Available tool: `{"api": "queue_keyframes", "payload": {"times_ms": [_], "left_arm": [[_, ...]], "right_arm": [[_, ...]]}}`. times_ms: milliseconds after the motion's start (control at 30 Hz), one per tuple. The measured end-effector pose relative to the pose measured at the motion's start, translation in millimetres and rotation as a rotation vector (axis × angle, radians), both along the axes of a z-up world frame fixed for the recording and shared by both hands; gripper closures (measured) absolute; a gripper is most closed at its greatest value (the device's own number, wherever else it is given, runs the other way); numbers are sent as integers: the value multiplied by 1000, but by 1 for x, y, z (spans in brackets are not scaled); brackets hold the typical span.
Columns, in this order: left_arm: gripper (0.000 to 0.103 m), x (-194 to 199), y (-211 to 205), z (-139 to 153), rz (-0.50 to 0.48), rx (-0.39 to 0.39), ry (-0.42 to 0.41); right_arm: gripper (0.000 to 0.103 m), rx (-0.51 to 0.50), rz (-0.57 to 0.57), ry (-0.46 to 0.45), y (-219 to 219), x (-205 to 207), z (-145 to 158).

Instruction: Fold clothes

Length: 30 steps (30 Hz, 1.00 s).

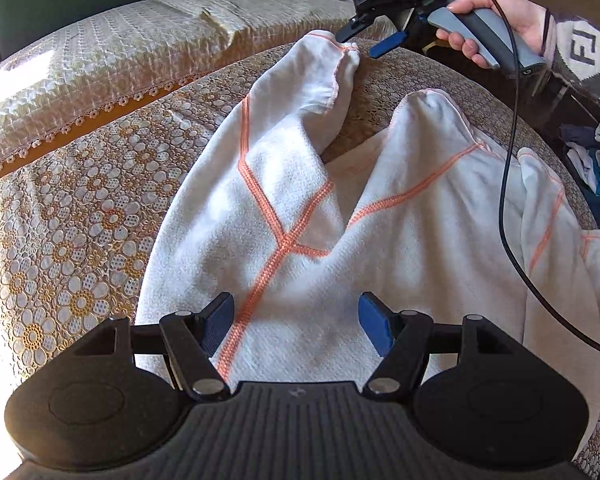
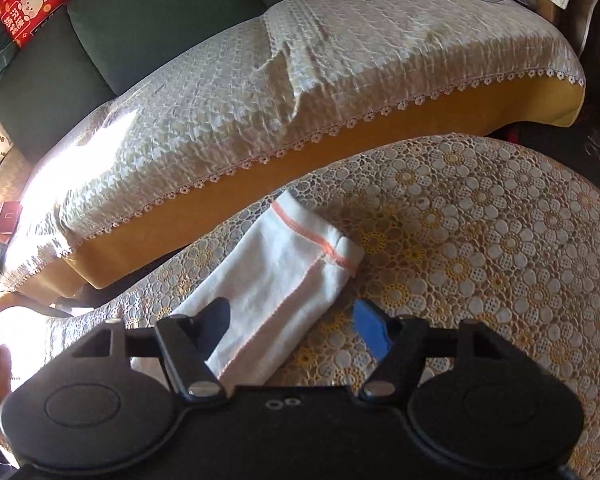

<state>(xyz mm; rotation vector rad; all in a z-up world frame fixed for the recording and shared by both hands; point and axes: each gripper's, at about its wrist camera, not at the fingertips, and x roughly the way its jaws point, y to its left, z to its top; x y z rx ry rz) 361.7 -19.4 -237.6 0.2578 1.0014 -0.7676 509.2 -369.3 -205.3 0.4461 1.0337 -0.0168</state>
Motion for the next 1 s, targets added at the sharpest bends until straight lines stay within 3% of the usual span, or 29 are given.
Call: {"api": "queue_keyframes", "payload": {"times_ms": [300,500,533,600,633,833,867,933,1000], "left_arm": [[35,24,2,10,34,5,-53],[35,60,13,12,68,4,-53],[35,67,15,11,62,-2,-50],[35,80,18,8,45,-10,-33],[35,87,18,5,36,-12,-16],[35,113,26,-10,38,-101,108],[39,114,27,-11,36,-115,123],[75,113,26,-12,22,-127,141],[80,107,21,-12,-4,-109,124]], "right_arm": [[0,-64,-7,17,10,16,-17],[0,-2,4,-15,6,11,-17],[14,20,8,-35,4,7,-12],[24,60,26,-79,2,-4,1],[47,81,42,-104,0,-10,9],[45,88,88,-179,-15,-36,48],[45,91,91,-182,-18,-38,50],[41,88,93,-185,-23,-41,51],[49,88,91,-186,-27,-43,50]]}}
